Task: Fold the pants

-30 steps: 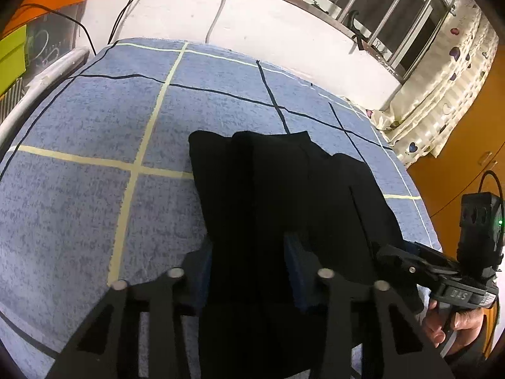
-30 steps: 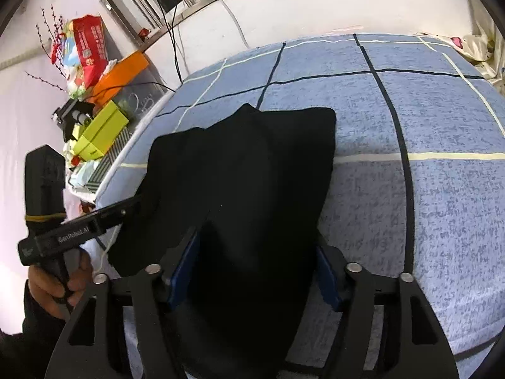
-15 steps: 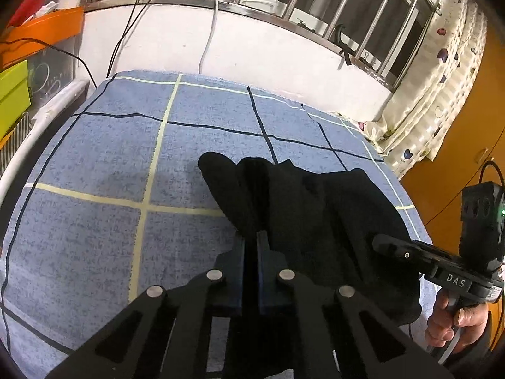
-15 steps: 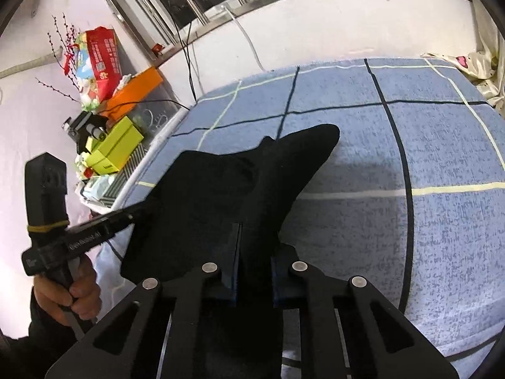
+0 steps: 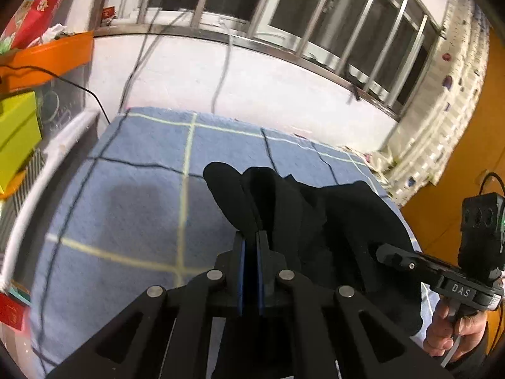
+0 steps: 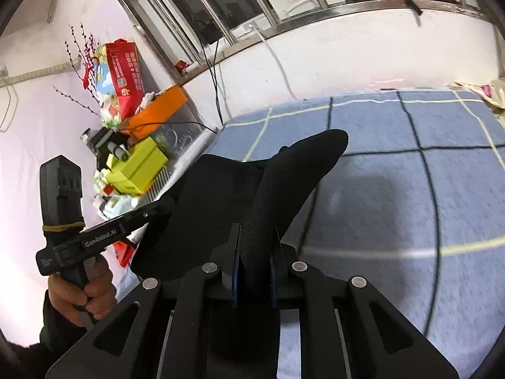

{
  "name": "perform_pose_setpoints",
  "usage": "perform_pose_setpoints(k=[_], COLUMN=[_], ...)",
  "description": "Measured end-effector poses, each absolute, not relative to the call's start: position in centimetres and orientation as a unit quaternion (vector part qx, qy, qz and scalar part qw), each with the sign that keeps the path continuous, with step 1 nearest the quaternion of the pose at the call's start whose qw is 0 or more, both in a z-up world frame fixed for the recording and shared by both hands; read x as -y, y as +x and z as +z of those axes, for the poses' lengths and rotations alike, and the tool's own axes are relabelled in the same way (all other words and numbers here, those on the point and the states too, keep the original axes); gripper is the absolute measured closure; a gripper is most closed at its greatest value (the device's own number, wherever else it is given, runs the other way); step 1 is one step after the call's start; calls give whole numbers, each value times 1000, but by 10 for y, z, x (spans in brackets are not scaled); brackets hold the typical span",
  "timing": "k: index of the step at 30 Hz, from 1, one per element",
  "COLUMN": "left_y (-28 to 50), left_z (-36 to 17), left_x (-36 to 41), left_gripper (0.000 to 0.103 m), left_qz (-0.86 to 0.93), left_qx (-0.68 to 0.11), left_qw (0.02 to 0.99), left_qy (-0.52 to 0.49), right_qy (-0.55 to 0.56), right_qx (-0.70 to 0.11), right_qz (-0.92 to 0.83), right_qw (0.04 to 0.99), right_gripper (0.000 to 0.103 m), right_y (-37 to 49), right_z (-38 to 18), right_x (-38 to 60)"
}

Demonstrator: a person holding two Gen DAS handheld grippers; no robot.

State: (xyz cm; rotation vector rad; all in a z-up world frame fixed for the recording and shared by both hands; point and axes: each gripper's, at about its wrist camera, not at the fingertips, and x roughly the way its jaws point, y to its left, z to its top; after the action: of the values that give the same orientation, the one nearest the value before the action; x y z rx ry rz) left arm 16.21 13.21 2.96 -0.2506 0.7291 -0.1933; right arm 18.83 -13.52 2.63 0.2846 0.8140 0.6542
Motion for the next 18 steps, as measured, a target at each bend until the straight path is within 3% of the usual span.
perform_pose_setpoints(k=[7,12,14,17,18], left_y=[203,228,233,228,224], left_z=[29,-12,-31,-42,-40], left_x=[-171,-181,-185,-199,-203], left_gripper=[96,96,95,89,89], left_qz=[-54,-35,-12,-7,-8], left_qx=[-354,-392,-409,-418,-417], left_qw=[926,912,906,900,899], left_qy=[-121,-114,-107,-125,-132], right_qy=[141,118,101,89,79], right_qx=[-398,-436,-450,-448,-441], right_qz=[331,323,309,291,281], right_qw=[844,832,832,840,849], right_gripper=[88,85,79,53,51], right_y=[237,268,273,271,267], right_z=[19,-14,-28,-31,-26], right_x=[95,70,67,76,80])
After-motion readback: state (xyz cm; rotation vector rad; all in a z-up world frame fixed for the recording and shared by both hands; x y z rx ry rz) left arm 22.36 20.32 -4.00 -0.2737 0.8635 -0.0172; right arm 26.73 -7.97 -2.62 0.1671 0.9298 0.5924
